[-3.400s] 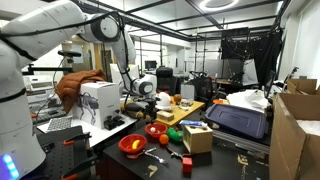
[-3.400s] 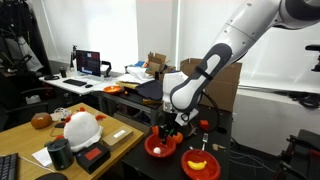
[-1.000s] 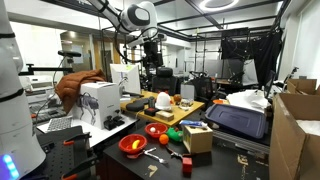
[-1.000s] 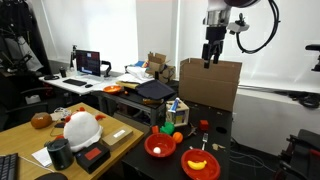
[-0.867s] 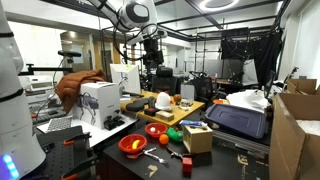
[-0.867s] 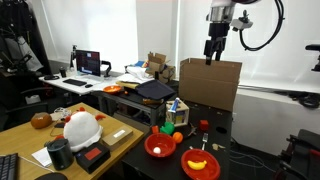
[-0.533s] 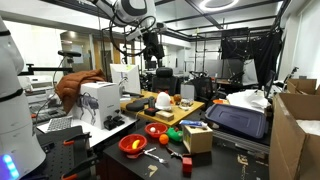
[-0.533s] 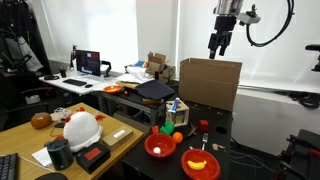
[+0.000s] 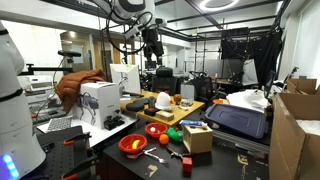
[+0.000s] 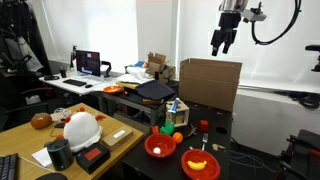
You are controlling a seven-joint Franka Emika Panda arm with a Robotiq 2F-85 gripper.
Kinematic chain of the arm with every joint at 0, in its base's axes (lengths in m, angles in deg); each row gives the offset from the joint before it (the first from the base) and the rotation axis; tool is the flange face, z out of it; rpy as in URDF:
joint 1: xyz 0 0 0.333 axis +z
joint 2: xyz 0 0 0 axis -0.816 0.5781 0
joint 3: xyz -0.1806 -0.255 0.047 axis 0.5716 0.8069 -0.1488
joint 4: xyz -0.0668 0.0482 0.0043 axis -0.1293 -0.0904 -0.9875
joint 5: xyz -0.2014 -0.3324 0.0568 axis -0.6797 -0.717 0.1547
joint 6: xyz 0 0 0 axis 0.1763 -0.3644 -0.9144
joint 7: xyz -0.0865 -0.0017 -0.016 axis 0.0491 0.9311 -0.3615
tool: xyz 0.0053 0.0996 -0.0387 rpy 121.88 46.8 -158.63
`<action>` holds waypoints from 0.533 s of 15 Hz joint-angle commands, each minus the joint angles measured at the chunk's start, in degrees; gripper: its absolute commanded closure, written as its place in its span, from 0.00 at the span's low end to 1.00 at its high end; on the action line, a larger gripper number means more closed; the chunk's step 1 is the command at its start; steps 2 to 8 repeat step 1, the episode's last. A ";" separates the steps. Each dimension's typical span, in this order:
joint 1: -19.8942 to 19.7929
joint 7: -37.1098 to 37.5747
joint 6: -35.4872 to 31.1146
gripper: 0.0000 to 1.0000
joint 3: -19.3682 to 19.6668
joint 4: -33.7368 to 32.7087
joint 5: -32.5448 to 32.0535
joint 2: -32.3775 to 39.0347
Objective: Pick up the orange block from the bowl and put it on the table.
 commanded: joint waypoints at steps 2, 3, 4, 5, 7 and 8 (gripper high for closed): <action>-0.23 -0.09 0.18 0.00 -0.28 -0.13 0.09 0.07; -0.23 -0.09 0.18 0.00 -0.28 -0.13 0.09 0.07; -0.23 -0.09 0.18 0.00 -0.28 -0.13 0.09 0.07; -0.23 -0.09 0.18 0.00 -0.28 -0.13 0.09 0.07; -0.23 -0.09 0.18 0.00 -0.28 -0.13 0.09 0.07; -0.23 -0.09 0.18 0.00 -0.28 -0.13 0.09 0.07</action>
